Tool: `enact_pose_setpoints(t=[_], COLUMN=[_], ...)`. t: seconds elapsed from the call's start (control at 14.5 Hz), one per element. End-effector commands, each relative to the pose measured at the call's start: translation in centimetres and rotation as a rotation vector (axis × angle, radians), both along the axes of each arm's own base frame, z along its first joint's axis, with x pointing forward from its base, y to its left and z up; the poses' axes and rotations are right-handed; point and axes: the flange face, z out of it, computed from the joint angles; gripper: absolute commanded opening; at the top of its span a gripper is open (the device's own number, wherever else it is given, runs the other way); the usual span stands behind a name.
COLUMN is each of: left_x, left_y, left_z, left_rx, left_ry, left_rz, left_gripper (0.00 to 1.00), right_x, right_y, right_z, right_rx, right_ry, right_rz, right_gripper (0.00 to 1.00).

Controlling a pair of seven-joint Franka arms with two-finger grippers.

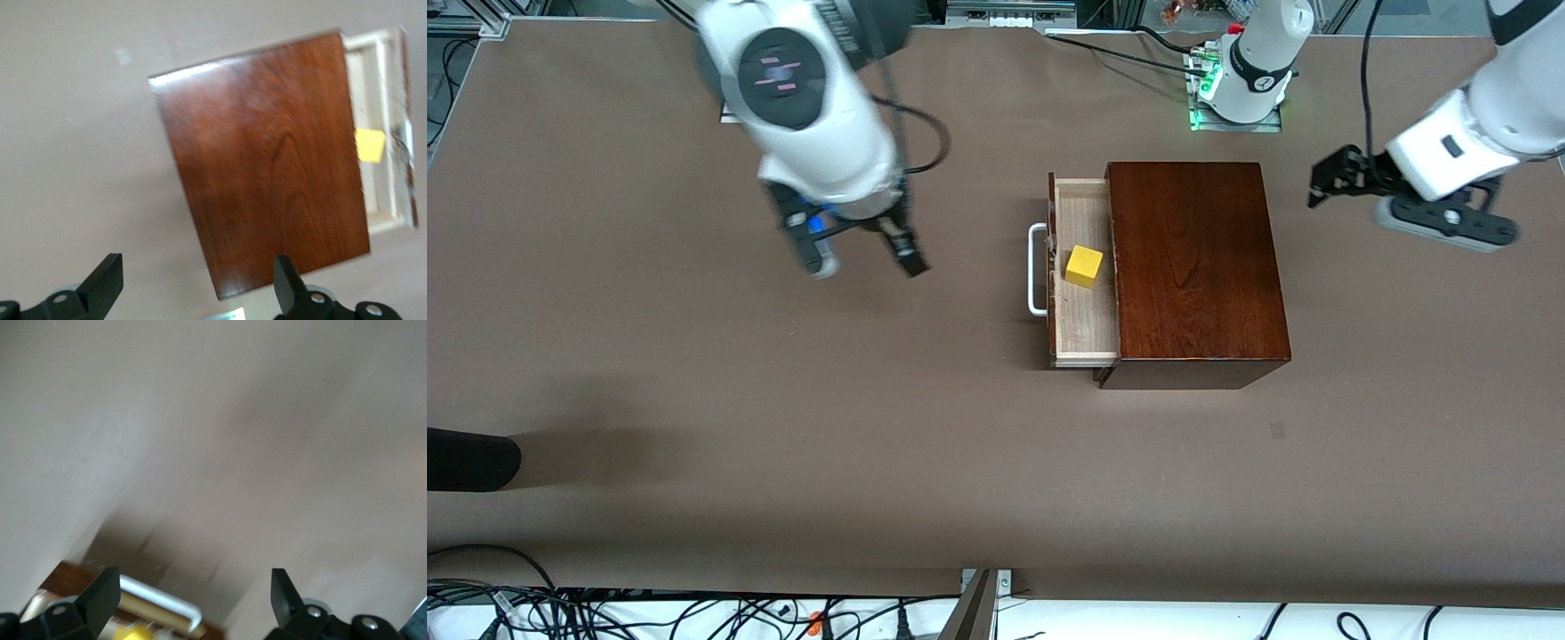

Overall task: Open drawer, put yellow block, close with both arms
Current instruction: 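Withdraw the right gripper while the left gripper moves to the drawer front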

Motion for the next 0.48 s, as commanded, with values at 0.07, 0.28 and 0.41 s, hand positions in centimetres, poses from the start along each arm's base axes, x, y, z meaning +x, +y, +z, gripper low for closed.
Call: enact_pose_setpoints(t=[0.07,0.28,0.41], left_x=[-0.2,-1.1,-1.5], left_y=[-6.0,-12.7,-18.1], left_z=[-2.3,-4.6,-6.0], left_rx=[-0.059,-0.111,-0.163], left_ry=[0.069,0.115,0.106], left_rz=[-0.172,-0.289,-0.385], left_gripper=[1.0,1.0,1.0], right_x=[-1.2,-0.6,-0.2], right_y=[-11.9,-21.0,-26.5], right_z=[1.1,1.3,1.7], right_rx=[0.065,0.104,0.078], right_ry=[0.043,0.034,0.022], right_rz=[0.25,0.47,0.599], right_gripper=[1.0,1.0,1.0])
